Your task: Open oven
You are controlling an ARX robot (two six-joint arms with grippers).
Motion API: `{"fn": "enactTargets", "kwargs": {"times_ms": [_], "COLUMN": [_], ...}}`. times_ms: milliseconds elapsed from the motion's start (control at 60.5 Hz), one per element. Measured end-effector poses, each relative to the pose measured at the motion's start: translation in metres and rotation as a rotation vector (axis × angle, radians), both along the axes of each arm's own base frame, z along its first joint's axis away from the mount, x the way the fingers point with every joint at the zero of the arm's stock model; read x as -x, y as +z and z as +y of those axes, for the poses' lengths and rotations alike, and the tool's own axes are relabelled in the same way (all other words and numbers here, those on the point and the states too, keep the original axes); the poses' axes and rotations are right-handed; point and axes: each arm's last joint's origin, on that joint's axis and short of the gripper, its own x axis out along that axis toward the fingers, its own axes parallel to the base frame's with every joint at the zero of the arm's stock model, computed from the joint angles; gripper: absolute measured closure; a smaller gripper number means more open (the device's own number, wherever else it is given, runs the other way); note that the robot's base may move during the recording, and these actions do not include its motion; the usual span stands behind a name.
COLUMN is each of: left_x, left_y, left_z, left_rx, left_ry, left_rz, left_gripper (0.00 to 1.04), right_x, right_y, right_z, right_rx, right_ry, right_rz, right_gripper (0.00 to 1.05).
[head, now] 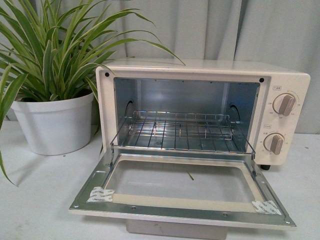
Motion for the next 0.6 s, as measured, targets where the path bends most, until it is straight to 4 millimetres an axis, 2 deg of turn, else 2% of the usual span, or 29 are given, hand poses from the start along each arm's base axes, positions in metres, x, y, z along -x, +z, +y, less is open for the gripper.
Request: {"fn": "enactTargets", "kwargs": {"times_ms": [165, 231, 281, 380, 595], "left_x": [0.0, 0.0, 0.0, 0.0, 0.0], "left_y": [0.0, 0.0, 0.0, 0.0, 0.0], "left_z": [0.0, 0.0, 0.0, 0.0, 0.0], "left_rx": [0.0, 0.0, 0.0, 0.0, 0.0], "left_ry": [0.0, 0.0, 0.0, 0.0, 0.0], "left_rz": [0.0, 0.0, 0.0, 0.0, 0.0], "left_gripper": [1.01, 0.89, 0.8, 0.53, 0.1], "right_x": [0.0, 0.0, 0.0, 0.0, 0.0], "right_y": [0.0, 0.0, 0.0, 0.0, 0.0], "right_z": [0.0, 0.0, 0.0, 0.0, 0.0], "right_rx": [0.0, 0.001, 0.001, 0.001, 0.001], "right_ry": [0.0, 0.0, 0.0, 0.0, 0.0], "right_rz": [0.0, 0.0, 0.0, 0.0, 0.0], "right_gripper": [1.04, 0.98, 0.87, 0.61, 0.18]}}
